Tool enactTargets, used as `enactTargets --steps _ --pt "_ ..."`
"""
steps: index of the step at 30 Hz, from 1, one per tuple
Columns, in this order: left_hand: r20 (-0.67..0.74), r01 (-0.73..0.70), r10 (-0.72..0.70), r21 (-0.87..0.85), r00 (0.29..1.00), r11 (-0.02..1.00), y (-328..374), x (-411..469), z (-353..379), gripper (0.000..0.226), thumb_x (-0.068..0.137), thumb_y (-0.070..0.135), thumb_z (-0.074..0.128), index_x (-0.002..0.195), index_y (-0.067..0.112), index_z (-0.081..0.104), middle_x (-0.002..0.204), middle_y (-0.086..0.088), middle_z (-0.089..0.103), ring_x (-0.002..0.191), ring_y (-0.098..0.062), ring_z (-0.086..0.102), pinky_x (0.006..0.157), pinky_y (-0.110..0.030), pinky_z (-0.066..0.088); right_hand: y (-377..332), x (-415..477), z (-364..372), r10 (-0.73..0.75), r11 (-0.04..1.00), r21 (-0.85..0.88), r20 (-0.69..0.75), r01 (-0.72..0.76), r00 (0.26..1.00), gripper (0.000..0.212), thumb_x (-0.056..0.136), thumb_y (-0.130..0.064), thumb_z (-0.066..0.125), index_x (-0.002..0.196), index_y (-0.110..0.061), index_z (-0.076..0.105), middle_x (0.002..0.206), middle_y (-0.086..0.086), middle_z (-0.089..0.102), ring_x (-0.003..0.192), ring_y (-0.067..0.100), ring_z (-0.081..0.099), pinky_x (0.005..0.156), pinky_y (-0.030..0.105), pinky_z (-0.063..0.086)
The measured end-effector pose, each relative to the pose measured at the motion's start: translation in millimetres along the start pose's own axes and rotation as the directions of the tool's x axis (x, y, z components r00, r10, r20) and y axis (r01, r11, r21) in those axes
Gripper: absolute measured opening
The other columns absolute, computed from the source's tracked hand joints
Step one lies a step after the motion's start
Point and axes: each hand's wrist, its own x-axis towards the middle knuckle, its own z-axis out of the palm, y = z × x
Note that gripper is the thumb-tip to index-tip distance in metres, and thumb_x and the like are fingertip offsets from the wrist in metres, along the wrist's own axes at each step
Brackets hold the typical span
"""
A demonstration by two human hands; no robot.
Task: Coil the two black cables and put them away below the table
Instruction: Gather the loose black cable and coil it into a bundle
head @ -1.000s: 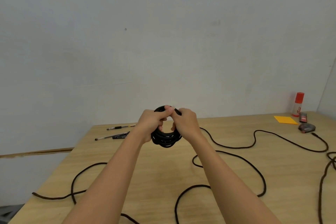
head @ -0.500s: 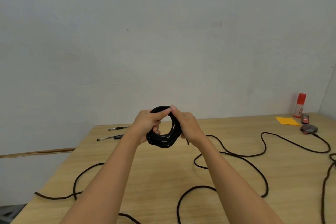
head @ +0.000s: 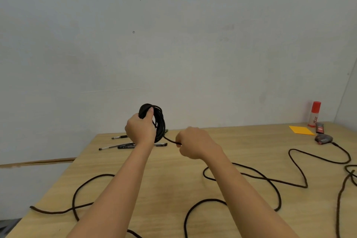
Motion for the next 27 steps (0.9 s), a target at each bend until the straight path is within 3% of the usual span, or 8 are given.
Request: enactTargets --steps 4,7,11,14,17,23,25,27 --pt "0.189 -0.315 0.271 0.264 0.944 0.912 -5 -13 2 0.042 0.087 0.036 0.061 0.062 0.003 0.057 0.056 -0.006 0.059 0.060 -0.026 0.055 0.053 -0.028 0.034 -7 10 -9 -0.141 0.990 -0.011 -0.157 0.141 0.977 0.026 0.085 -0.011 0.051 0.098 -0.014 0.073 0.088 0.010 0.070 0.081 0.028 0.061 0.063 0.030 0.043" --pt "0.324 -0.358 0.255 0.319 0.911 0.877 -7 -18 4 0.046 0.084 0.027 0.063 0.049 0.011 0.038 0.048 -0.002 0.040 0.049 -0.018 0.036 0.047 -0.029 0.022 -7 14 -14 -0.183 0.980 0.049 -0.164 0.194 0.969 0.023 0.082 -0.010 0.056 0.092 -0.018 0.076 0.080 0.008 0.070 0.068 0.021 0.052 0.055 0.027 0.033" --pt "0.458 -0.079 0.012 0.128 0.889 0.989 -6 -15 2 0.042 0.080 0.015 0.065 0.049 0.010 0.037 0.051 -0.006 0.041 0.051 -0.020 0.036 0.052 -0.028 0.030 -4 15 -18 -0.159 0.974 0.129 -0.191 0.185 0.969 0.019 0.079 -0.017 0.066 0.093 -0.025 0.077 0.080 0.003 0.072 0.066 0.014 0.049 0.056 0.025 0.034" --pt "0.652 0.210 -0.136 -0.037 0.746 0.977 -2 -17 -8 0.032 0.084 0.014 0.064 0.056 0.006 0.050 0.049 -0.008 0.055 0.044 -0.019 0.054 0.045 -0.022 0.043 -3 14 -23 -0.106 0.969 0.193 -0.224 0.151 0.969 0.019 0.071 -0.027 0.076 0.089 -0.021 0.075 0.072 0.001 0.068 0.067 0.014 0.053 0.057 0.023 0.038" --pt "0.783 0.451 -0.209 -0.100 0.586 0.887 -4 -17 -10 0.031 0.087 0.026 0.065 0.064 0.005 0.061 0.048 -0.007 0.054 0.039 -0.017 0.050 0.052 -0.027 0.049 0 15 -28 0.039 0.975 0.220 -0.329 0.036 0.943 0.055 0.056 -0.046 0.083 0.090 -0.011 0.056 0.063 -0.003 0.054 0.062 0.018 0.050 0.057 0.029 0.038" --pt "0.864 0.613 -0.271 -0.054 0.424 0.789 -6 -21 -9 0.044 0.089 0.042 0.055 0.057 0.013 0.046 0.040 0.004 0.036 0.031 -0.010 0.036 0.044 -0.022 0.042 15 19 -25 0.243 0.934 0.322 -0.254 -0.155 0.936 0.069 0.052 -0.065 0.079 0.080 -0.007 0.053 0.069 0.000 0.054 0.064 0.017 0.048 0.054 0.028 0.035" --pt "0.891 0.608 -0.232 -0.059 0.389 0.792 -4 -20 -11 0.043 0.083 0.045 0.059 0.059 0.013 0.047 0.040 0.004 0.032 0.031 -0.011 0.033 0.043 -0.022 0.041 26 20 -19 0.306 0.834 0.515 -0.131 -0.199 0.943 0.066 0.054 -0.065 0.078 0.076 -0.008 0.053 0.068 0.001 0.051 0.063 0.016 0.046 0.057 0.030 0.035" --pt "0.908 0.587 -0.184 -0.081 0.377 0.805 -3 -21 -14 0.028 0.076 0.030 0.070 0.065 0.010 0.053 0.041 0.005 0.029 0.032 -0.009 0.031 0.041 -0.020 0.038 35 19 -13 0.293 0.704 0.675 0.004 -0.219 0.956 0.059 0.061 -0.062 0.076 0.071 -0.011 0.048 0.064 0.000 0.043 0.058 0.014 0.040 0.057 0.028 0.031"
